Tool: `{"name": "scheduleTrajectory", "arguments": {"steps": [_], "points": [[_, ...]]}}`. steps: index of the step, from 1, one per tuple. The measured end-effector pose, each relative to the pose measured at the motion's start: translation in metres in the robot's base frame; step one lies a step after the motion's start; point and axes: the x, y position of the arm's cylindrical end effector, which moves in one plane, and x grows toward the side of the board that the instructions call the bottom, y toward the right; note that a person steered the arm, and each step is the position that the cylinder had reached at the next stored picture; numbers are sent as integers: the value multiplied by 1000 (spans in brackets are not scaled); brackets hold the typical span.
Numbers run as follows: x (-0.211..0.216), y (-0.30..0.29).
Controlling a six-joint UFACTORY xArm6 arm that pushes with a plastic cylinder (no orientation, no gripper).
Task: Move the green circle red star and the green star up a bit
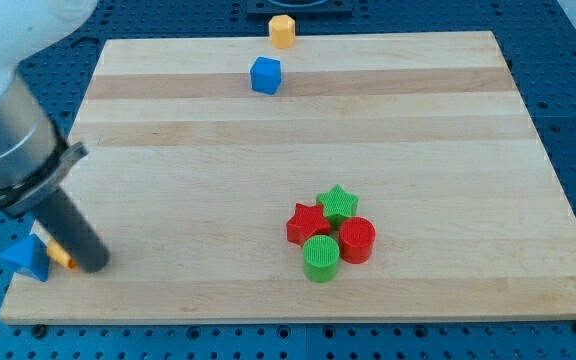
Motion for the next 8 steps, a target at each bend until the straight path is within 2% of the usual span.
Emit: {"name": "scheduleTrajectory", "arguments": {"steps": [1,3,4,6,8], "points": [[-3,42],[5,75],[4,120],[56,162],[57,199]]}}
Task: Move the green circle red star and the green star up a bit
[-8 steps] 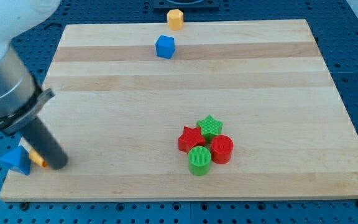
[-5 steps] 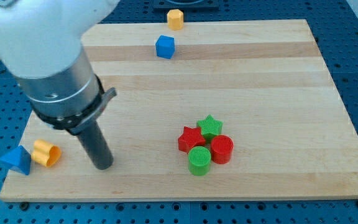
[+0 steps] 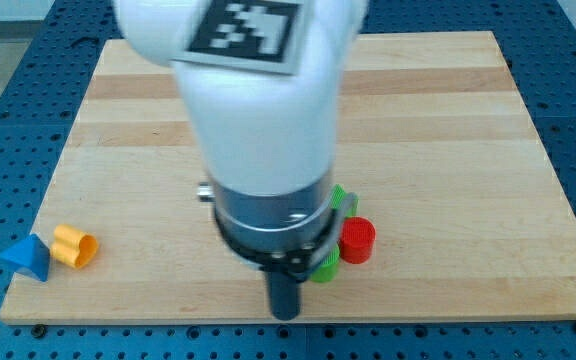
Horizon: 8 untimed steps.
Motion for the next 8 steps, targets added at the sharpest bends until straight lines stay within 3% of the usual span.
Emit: {"name": "scheduleTrajectory", "arguments": {"steps": [2,7,8], "points": [[-12,37],[-101,26],[-96,-2]]}}
